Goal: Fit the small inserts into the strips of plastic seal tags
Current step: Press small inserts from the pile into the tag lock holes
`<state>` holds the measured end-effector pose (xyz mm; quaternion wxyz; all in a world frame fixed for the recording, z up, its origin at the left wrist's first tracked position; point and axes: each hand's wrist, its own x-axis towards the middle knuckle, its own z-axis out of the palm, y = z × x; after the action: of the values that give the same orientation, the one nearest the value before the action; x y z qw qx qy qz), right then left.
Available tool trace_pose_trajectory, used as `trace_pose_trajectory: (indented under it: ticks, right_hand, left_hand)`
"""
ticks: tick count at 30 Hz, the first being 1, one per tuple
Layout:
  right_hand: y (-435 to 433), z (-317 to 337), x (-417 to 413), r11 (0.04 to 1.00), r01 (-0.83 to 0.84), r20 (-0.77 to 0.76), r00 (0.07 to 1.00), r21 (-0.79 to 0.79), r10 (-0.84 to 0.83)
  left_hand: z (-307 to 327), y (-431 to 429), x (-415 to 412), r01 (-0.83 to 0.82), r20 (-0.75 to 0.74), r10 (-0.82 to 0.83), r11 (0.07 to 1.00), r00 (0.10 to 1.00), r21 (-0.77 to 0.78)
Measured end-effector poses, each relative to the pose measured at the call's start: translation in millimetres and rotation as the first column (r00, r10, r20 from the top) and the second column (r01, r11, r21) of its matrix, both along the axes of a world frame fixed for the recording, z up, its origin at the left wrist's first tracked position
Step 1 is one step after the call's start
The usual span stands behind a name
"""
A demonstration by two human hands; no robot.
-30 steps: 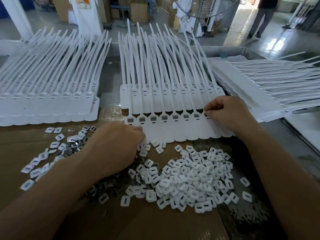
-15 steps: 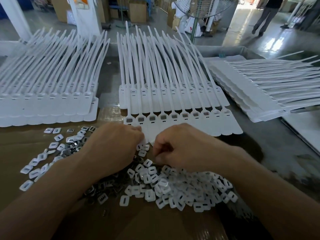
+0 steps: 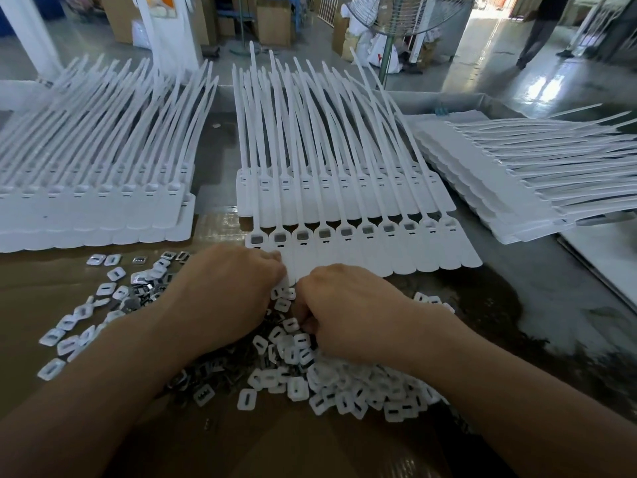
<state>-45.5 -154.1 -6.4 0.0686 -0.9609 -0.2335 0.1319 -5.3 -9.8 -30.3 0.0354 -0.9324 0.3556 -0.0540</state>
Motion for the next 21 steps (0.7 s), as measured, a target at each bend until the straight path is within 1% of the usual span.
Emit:
trace_pose_trajectory:
  ticks: [2,4,8,13,15,19,21]
  right_hand:
    - [0.3,0.5,-2.3,0.999,-0.021,-0.001,1.0,-0.035,0.02]
    - [-0.7,1.3,-3.7,0.999,-0.013,-0.016,1.0,-0.038,0.012]
    - [-0.9,1.0,-4.8,1.0,-0.009,-0.042,0.999,-0.015,0.009]
    - [-2.4,-0.8,-3.3,0.998,0.047,-0.068,0.997,0.038,-0.044]
    - [-2.1,-0.2,-3.4,0.998,0.039,-0.044,0.998,0.05,-0.036]
    - [-1.1,-0.1,-2.2,1.0,0.0,0.012,1.0,0.011,0.0]
    - [-0.5,-0.5,-2.7,1.0,-0.02,0.031,0.999,0.02,0.019]
  left_hand:
    - [0.5,0.7,-0.2,0.006,0.002,-0.006,1.0,1.0,-0.002]
    - [0.3,0.0,0.3,0.009,0.012,-0.009,1.0,1.0,0.0]
    - [-0.1,1.0,-0.3,0.003,0.009,-0.003,1.0,1.0,-0.023]
    - [0.1,2.3,-0.5,0.0,0.006,0.001,0.999,1.0,-0.04]
    - [0.5,3.2,-0.8,0.0,0.004,0.0,0.999,1.0,-0.046]
    - [1.2,3.2,-0.6,0.004,0.003,-0.004,0.999,1.0,-0.043]
    - [2.2,2.8,0.3,0.007,0.002,-0.007,0.999,1.0,-0.033]
